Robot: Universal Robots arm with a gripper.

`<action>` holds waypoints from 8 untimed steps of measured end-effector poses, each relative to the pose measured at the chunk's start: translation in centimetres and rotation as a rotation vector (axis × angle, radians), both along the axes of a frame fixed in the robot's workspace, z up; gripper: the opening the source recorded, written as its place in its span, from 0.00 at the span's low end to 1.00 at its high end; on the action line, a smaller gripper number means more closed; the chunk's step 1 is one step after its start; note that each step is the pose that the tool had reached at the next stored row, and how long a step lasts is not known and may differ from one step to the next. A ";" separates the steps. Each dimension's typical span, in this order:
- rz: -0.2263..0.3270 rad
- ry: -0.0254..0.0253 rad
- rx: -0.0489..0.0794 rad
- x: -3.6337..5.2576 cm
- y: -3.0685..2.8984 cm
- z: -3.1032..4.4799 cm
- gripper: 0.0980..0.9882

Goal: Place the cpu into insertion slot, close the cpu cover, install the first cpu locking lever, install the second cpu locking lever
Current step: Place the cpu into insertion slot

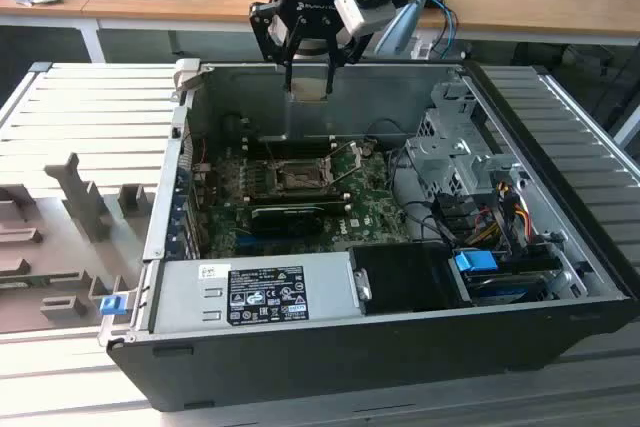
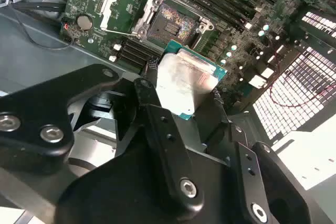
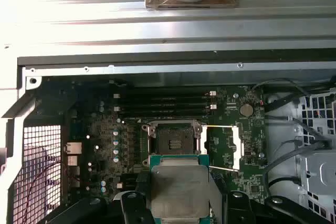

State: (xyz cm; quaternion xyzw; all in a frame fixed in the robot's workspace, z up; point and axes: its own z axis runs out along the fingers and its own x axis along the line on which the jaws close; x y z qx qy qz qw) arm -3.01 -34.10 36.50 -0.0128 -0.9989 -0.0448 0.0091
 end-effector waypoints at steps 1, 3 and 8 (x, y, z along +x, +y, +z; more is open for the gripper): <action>0.000 0.0000 0.000 0.00 0.00 0.00 0.49; 0.000 0.0000 0.000 0.00 0.00 0.00 0.49; -0.001 0.0000 0.000 0.00 0.00 0.00 0.49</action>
